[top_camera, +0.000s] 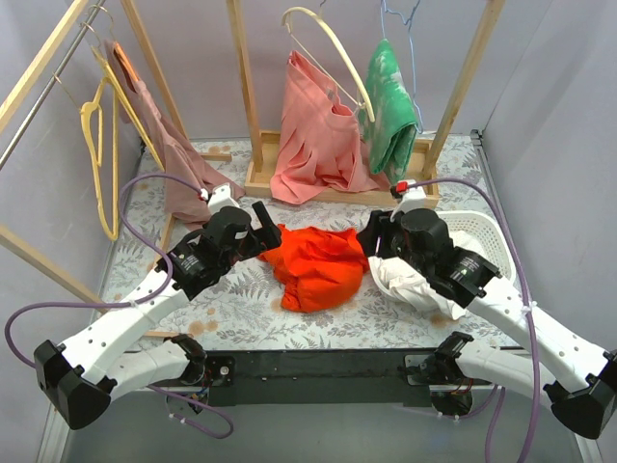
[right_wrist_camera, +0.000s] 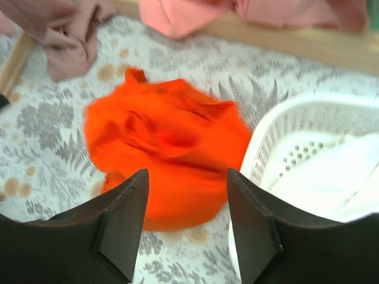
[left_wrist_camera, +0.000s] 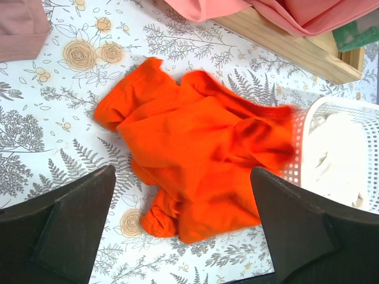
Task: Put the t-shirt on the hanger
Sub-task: Place the T-shirt at the center of the board.
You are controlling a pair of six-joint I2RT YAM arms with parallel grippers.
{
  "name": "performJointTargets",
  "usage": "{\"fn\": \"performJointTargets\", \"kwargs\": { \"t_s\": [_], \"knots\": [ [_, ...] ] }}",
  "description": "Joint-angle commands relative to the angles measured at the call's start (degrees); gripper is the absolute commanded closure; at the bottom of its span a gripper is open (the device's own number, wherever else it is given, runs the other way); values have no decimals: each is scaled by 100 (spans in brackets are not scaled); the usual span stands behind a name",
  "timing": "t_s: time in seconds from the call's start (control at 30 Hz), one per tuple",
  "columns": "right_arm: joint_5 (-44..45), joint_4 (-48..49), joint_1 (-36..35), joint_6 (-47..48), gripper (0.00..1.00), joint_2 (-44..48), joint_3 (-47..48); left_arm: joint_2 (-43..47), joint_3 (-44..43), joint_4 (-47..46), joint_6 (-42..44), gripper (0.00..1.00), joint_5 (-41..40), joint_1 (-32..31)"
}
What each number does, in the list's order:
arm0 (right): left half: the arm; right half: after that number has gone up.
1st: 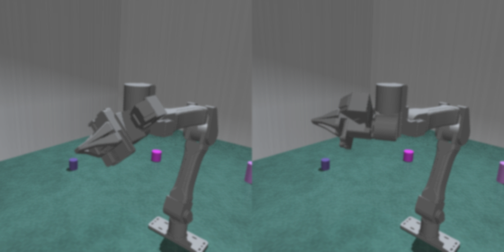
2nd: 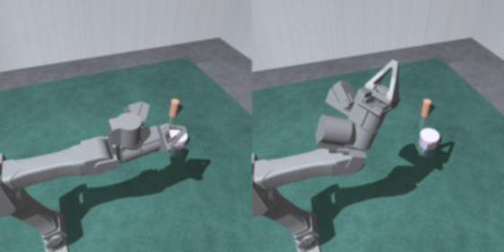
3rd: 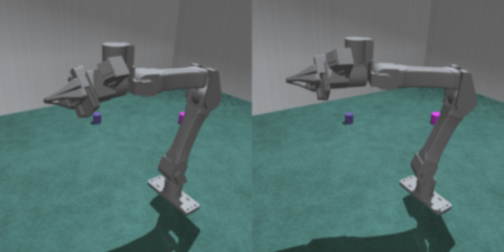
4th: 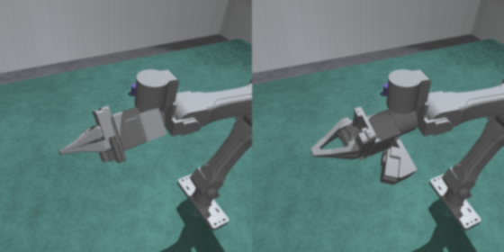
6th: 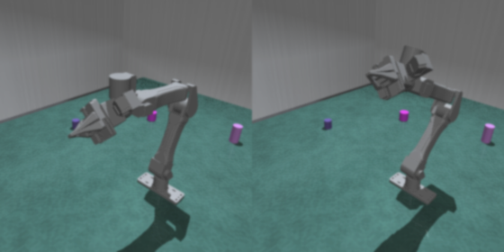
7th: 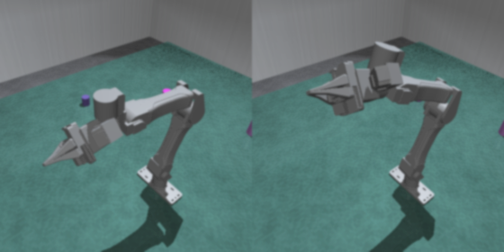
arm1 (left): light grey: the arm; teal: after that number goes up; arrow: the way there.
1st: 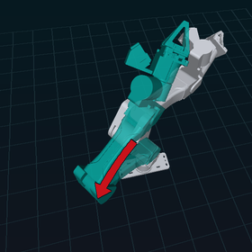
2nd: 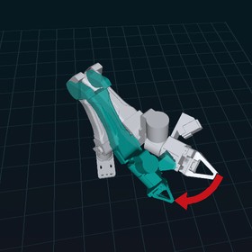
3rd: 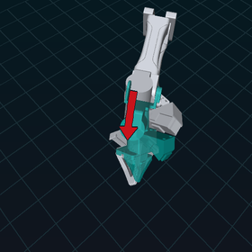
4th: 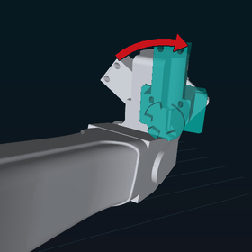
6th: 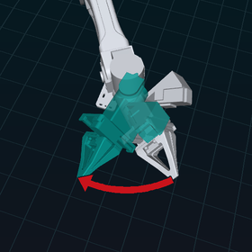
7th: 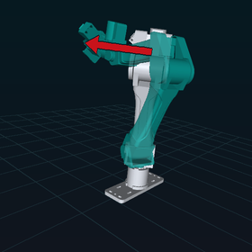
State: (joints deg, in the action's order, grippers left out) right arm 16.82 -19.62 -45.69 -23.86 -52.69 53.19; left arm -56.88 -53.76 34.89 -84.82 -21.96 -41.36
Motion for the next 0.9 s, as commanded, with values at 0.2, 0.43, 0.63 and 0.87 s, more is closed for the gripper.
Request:
{"fn": "performJointTargets", "kwargs": {
  "t_s": [0.2,0.43,0.63,0.87],
  "knots": [
    [-557,186,-203,-497,40,-135,-590,-218,304,-360,299,3,445,23],
    [-312,459,-256,-357,47,-743,-459,-1060,296,-1115,457,16,1263,14],
    [40,494,-247,-330,48,-954,-406,-2107,-249,-1222,756,24,1106,-108],
    [111,573,-256,-348,49,-1077,-441,-2661,-373,-1415,870,29,938,-416]
  ]
}}
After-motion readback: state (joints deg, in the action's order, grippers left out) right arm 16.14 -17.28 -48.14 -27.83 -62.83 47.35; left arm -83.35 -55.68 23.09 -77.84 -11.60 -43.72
